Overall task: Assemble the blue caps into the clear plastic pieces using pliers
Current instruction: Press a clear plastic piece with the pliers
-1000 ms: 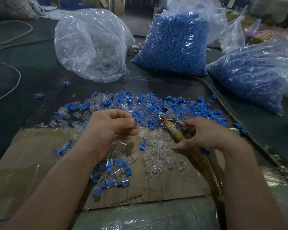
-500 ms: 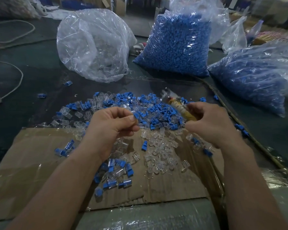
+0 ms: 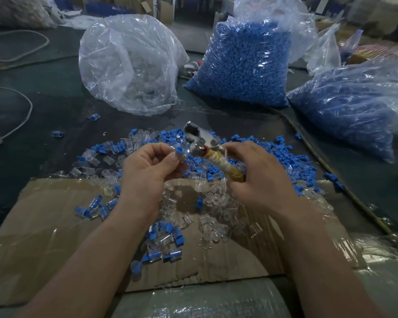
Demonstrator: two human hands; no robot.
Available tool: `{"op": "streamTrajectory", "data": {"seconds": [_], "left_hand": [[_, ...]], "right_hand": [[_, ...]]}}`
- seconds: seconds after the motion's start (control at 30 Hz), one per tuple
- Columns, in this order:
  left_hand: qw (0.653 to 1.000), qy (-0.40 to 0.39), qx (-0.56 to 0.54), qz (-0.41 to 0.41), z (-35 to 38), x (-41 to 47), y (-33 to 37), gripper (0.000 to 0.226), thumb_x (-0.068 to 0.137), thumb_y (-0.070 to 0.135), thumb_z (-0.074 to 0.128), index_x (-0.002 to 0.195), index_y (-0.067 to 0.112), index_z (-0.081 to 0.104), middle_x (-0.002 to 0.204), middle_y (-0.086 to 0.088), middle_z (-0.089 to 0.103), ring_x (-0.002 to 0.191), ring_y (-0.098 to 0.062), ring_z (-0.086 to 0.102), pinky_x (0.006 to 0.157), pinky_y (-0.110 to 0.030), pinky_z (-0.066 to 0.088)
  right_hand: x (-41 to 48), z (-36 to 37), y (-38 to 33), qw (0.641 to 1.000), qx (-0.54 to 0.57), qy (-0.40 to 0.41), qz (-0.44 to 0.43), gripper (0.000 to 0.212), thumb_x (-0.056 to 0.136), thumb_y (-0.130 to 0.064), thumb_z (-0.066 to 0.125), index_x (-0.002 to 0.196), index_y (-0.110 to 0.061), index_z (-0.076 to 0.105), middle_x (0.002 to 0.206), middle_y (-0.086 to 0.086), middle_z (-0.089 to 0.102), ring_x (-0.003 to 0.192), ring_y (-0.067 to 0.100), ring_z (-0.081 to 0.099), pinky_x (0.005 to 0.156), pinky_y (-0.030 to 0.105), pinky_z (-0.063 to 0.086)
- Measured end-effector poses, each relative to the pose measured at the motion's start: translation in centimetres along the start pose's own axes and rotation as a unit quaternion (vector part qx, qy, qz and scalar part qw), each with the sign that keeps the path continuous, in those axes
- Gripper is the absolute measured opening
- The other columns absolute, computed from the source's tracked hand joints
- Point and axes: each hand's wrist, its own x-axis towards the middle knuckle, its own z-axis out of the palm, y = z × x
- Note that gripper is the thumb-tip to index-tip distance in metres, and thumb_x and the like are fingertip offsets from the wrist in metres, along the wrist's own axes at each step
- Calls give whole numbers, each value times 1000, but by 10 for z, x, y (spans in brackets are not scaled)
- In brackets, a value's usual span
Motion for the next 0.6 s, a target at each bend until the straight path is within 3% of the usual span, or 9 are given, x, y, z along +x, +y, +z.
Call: {"op": "streamTrajectory", "data": {"seconds": [0.17,0.43,0.6], "left_hand": [[999,15,6,40,1,1,-1,17,81,-3,56,74,12,58,62,3,65,59,-8,64,54,-16,51],[999,13,13,49,0,0,-2,18,81,-3,57,74,13,58,66,0,65,62,-9,65,56,-16,51],[999,7,1,37,1,0,0,17,80,-2,57,74,13,58,70,-3,64,65,-12,64,58,-18,52]], "right_hand": [[1,3,-5,999,-2,-46,-11,59,73,-13,62,129,-17,46,117,0,51,105,11,44,87,24,33],[2,1,-7,997,12,-75,-1,55,75,-11,61,128,-14,47,110,-1,51,104,11,46,98,32,39],[1,0,-7,997,17,-80,-2,47,75,-13,61,121,-14,52,95,-8,44,91,8,43,87,25,37]]}}
